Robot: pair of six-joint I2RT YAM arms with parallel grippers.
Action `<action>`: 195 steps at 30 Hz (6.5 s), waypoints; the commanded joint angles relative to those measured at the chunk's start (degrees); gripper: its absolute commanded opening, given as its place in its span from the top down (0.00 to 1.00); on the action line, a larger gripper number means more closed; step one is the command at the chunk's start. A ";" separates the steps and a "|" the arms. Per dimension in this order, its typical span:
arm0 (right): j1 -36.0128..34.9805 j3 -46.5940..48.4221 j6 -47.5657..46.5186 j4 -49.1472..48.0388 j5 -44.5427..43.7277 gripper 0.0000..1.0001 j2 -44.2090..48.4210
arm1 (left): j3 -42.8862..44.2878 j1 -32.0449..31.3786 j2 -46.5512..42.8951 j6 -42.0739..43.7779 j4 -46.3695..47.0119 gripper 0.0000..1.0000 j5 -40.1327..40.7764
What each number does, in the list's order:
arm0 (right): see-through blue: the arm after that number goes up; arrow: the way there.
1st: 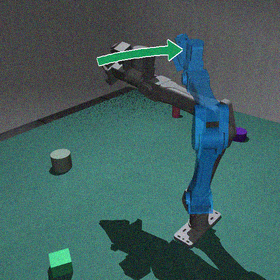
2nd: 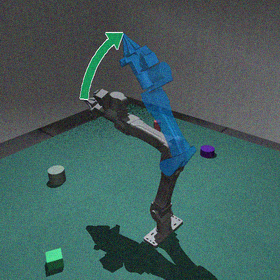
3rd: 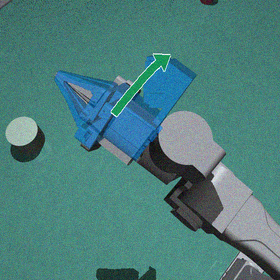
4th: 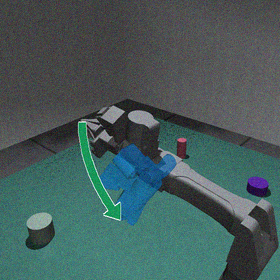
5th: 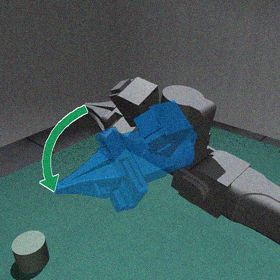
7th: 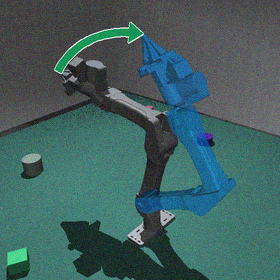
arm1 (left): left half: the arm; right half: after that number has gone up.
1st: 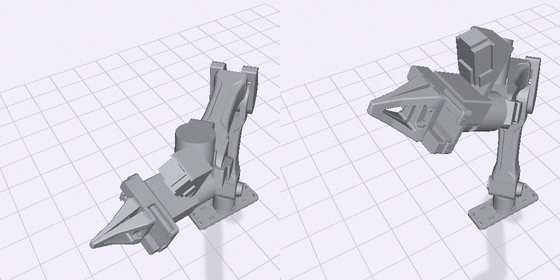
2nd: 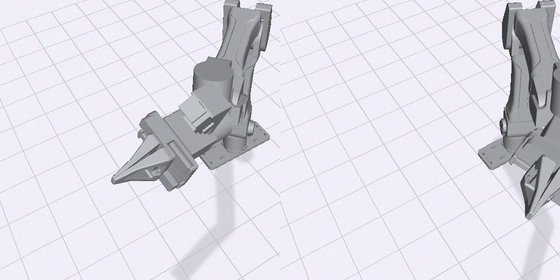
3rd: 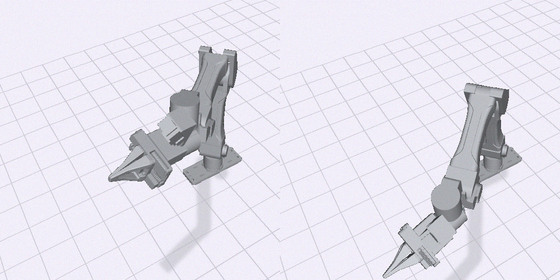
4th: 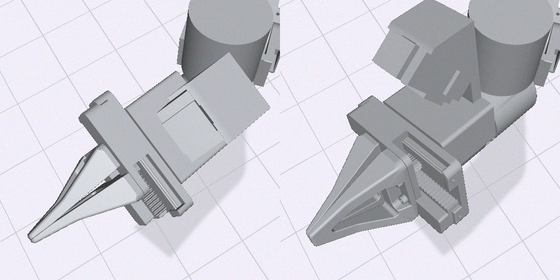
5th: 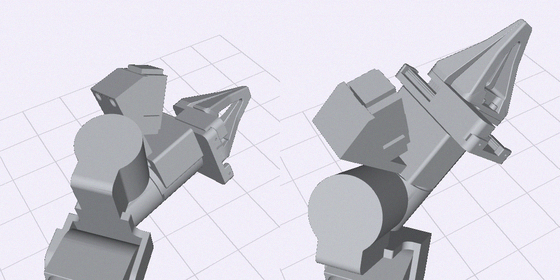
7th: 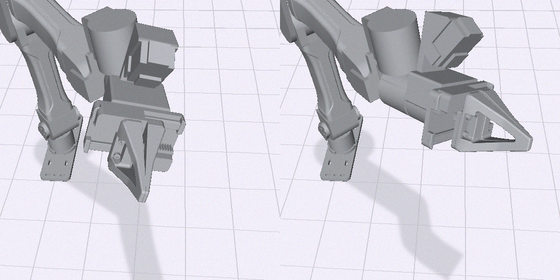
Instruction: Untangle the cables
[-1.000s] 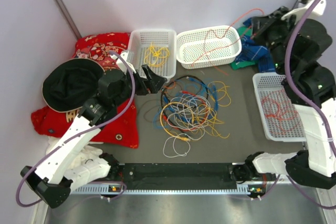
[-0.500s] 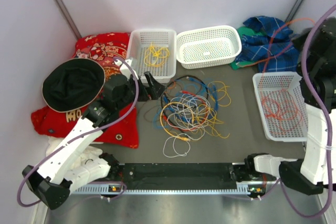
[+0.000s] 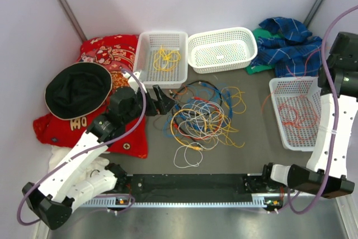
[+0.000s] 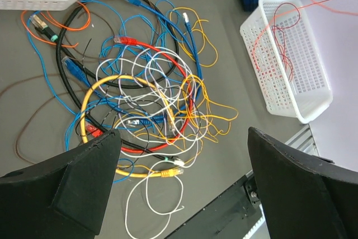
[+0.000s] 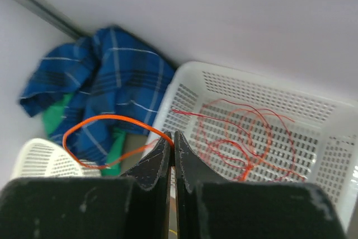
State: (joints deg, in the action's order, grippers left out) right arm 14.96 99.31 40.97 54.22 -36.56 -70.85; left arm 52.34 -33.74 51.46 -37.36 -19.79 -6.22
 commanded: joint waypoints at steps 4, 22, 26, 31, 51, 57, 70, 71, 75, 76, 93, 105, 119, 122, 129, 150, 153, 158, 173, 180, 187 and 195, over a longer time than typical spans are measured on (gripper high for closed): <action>3.14 -9.56 2.27 -0.95 -1.76 1.00 0.80 | -2.50 -0.01 -1.54 -0.25 2.13 0.01 -1.34; -11.42 -25.21 0.53 -16.14 21.14 0.01 13.54 | -3.12 -0.10 1.71 -2.80 4.32 0.01 -3.36; -24.08 -30.03 -6.49 -20.81 28.54 0.01 13.63 | -4.17 -0.01 2.32 -2.89 4.23 0.01 -1.87; -38.76 -37.15 -9.67 -22.57 29.62 0.01 12.84 | -7.25 -0.10 7.40 -4.64 7.48 0.01 -6.06; -51.00 -55.10 -7.92 -28.47 28.03 0.01 13.01 | 0.13 -16.01 37.47 -0.34 14.69 0.01 -7.06; -51.08 -55.19 -7.92 -27.24 28.21 0.01 14.25 | 2.85 -16.10 46.70 -1.66 17.24 0.02 -2.84; -51.08 -54.04 -8.54 -24.51 26.98 0.01 19.34 | 9.72 -14.43 40.33 4.32 11.99 1.00 -0.64; -51.00 -53.87 -8.45 -24.60 27.06 0.01 20.13 | 9.63 -14.17 38.38 4.49 11.10 1.00 -0.55; -51.08 -53.43 -8.45 -25.03 27.33 0.01 22.77 | 8.31 -12.67 27.49 5.72 8.02 1.00 1.99; -51.08 -53.34 -8.45 -25.04 27.59 0.01 23.38 | 8.13 -12.24 23.46 5.98 7.67 1.00 3.04; -51.00 -55.88 -9.68 -31.88 32.95 0.01 20.23 | 13.84 -10.12 12.00 11.61 -3.06 1.00 8.33; -50.73 -47.10 -9.60 -30.91 22.65 0.01 2.03 | 13.59 -10.12 10.86 11.70 -4.12 1.00 8.06; -47.14 -51.14 -7.66 -29.96 14.93 0.01 6.25 | 11.47 -10.12 9.09 11.35 -4.38 1.00 7.54; -45.03 -51.85 -8.10 -31.27 15.99 0.01 3.80 | 11.03 -10.12 8.92 11.00 -4.12 1.00 7.36; -41.77 -46.33 -11.00 -34.53 18.01 0.01 -6.31 | 9.98 -10.12 7.51 10.21 -4.55 1.00 6.83; -38.43 -38.66 -11.35 -44.19 21.88 1.00 -23.03 | 7.43 -10.12 4.17 9.15 -5.96 1.00 6.66; -38.43 -41.20 -10.21 -45.78 22.93 1.00 -18.46 | 7.08 -10.12 4.61 9.06 -5.43 1.00 6.66; -38.60 -42.35 -5.65 -41.05 27.15 0.59 -11.86 | 6.73 -10.12 5.40 8.98 -4.38 1.00 6.75; -41.24 -47.01 12.03 -45.86 35.85 0.18 -15.01 | 4.35 -10.12 5.14 5.81 -2.18 0.97 7.80; -41.15 -40.25 13.43 -46.92 35.59 0.19 -25.38 | 3.21 -10.12 3.65 5.55 -2.88 1.00 8.06; -41.15 -36.47 12.82 -49.64 34.62 0.59 -29.79 | 1.72 -10.12 1.63 5.55 -3.50 1.00 8.33; -41.15 -34.89 6.16 -46.07 32.43 1.00 -16.01 | 1.54 -10.12 1.10 5.81 -3.59 0.39 9.20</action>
State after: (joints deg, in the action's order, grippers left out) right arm -25.87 60.18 52.14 7.07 -1.87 -98.50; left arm 53.63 -44.01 53.87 -31.48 -25.23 1.28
